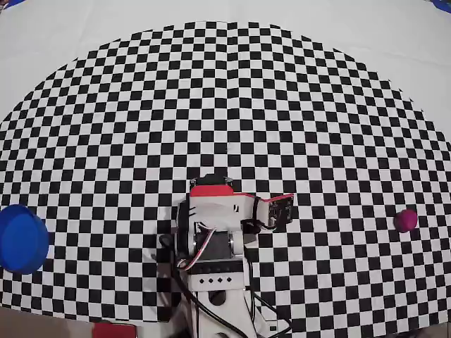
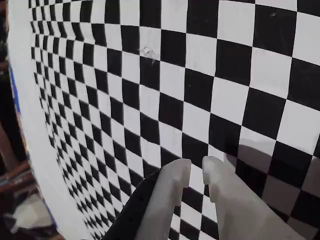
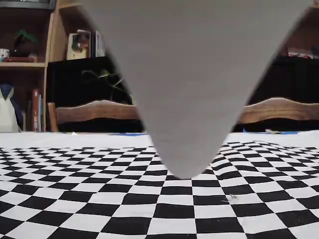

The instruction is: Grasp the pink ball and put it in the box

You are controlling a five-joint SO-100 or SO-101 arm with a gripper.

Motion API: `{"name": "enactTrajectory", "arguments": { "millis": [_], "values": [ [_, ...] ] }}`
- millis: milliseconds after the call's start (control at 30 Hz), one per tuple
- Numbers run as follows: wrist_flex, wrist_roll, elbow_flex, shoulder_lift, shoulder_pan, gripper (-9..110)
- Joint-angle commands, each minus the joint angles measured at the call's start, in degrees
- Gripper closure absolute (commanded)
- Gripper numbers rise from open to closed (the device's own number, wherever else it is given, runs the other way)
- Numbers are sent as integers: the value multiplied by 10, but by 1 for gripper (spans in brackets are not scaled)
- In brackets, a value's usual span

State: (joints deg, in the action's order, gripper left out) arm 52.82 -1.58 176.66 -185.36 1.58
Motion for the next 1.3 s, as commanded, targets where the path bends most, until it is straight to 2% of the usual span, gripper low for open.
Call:
{"name": "enactTrajectory", "arguments": {
  "millis": [0,133,467,967,1267],
  "values": [
    [1,-3,-3,-10,4,101],
    [-13,-3,0,-10,1,101],
    [-163,-3,13,5,3,101],
    [-198,-3,15,15,-1,101],
    [-323,-4,13,17,-1,101]
  ]
}}
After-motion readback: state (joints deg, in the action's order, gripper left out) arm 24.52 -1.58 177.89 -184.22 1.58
